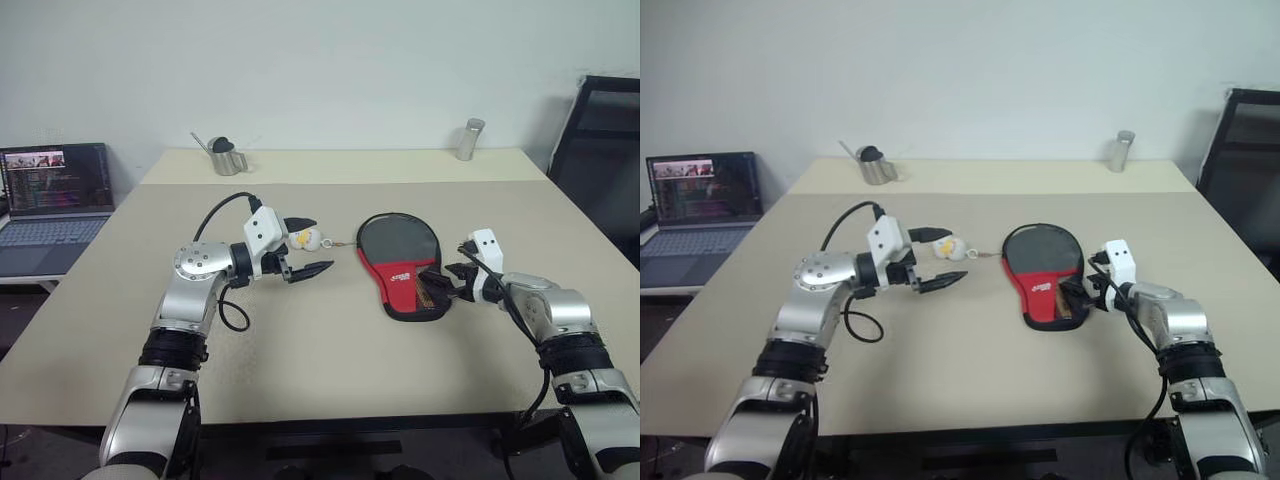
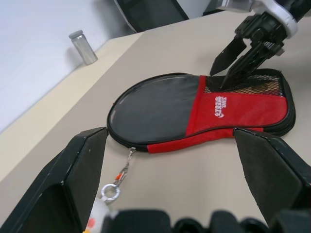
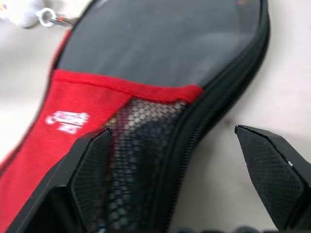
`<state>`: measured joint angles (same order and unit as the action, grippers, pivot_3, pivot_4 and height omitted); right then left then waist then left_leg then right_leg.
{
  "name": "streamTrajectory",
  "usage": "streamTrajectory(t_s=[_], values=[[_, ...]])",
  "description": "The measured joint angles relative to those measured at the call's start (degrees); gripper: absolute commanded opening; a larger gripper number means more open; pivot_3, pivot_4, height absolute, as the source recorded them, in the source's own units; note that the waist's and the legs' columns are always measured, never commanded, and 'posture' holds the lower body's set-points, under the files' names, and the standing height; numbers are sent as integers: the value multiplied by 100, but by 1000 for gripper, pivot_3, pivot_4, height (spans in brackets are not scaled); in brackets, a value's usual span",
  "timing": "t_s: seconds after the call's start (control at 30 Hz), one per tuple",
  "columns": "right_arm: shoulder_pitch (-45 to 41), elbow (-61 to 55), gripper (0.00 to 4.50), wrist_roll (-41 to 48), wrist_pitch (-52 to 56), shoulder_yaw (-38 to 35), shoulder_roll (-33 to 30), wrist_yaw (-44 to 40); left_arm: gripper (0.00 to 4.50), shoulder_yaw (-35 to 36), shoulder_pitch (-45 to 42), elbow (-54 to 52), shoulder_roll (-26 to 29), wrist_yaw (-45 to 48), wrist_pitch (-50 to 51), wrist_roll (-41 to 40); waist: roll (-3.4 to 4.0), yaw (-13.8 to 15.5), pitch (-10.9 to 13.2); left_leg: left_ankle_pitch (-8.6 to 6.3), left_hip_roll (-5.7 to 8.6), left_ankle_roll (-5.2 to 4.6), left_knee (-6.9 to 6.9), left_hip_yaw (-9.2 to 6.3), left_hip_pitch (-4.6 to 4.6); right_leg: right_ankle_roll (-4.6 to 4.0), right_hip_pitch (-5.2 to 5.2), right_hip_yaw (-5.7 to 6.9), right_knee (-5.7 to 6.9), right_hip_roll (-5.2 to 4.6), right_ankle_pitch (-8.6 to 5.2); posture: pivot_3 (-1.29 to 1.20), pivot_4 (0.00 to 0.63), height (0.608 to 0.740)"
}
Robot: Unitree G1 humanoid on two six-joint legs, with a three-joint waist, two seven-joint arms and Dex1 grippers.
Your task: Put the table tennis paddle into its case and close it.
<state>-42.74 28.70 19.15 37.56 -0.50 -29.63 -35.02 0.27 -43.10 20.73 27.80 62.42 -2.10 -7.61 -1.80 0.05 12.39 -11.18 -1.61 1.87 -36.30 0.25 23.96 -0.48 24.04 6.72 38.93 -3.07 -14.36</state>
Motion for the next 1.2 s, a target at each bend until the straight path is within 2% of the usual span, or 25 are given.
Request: streamTrajectory(t_s=[0.13,0.3,0.5,0.6,0.77,0.87,1.0,1.2], values=[[-180,328,4467,-220,-139,36,66,-83,4500,-12,4,-141,0,-63,133,-31,1,-1,-1,0,1,0,0,3,-5,-2,-1,-2,2,0,1,0,150,740],[-312,467,2911,-408,-169,180,141,-272,4500,-74,4,-151,0,-70,175,-32,2,-13,-2,0,0,0,0,6,-7,-2,-1,-5,3,3,1,0,150,740],[-394,455,803,-469,113,235,300,-502,4500,-109,25,-159,41,-67,180,-37,5,-20,-10,0,-2,0,0,8,-15,-5,-4,-6,4,5,3,0,150,740],[-436,476,11,-512,178,234,363,-511,4500,-109,102,-231,102,-58,212,-64,5,-27,-16,0,-4,0,0,10,-18,-6,-5,-9,5,6,4,0,150,740],[-479,445,11,-584,238,220,498,-506,4500,-102,426,-506,267,10,525,-272,5,-62,-19,0,-6,0,0,12,-21,-8,-5,-18,5,6,4,0,150,740],[-447,173,11,-609,442,234,618,-486,4500,-80,865,-894,553,261,824,-546,5,-129,-18,0,-11,0,10,14,-24,-8,1,-39,5,10,5,0,150,740],[-248,-546,11,-567,956,236,882,-410,4500,11,1480,-1342,972,572,1181,-857,6,-185,-18,0,-19,0,22,23,-27,-9,10,-54,5,20,4,0,150,740],[189,-1861,11,-335,1819,401,1288,-204,4500,213,1919,-1802,1362,698,1469,-1187,7,-174,-17,-1,-22,1,22,22,-25,-10,10,-59,3,19,4,0,150,740]])
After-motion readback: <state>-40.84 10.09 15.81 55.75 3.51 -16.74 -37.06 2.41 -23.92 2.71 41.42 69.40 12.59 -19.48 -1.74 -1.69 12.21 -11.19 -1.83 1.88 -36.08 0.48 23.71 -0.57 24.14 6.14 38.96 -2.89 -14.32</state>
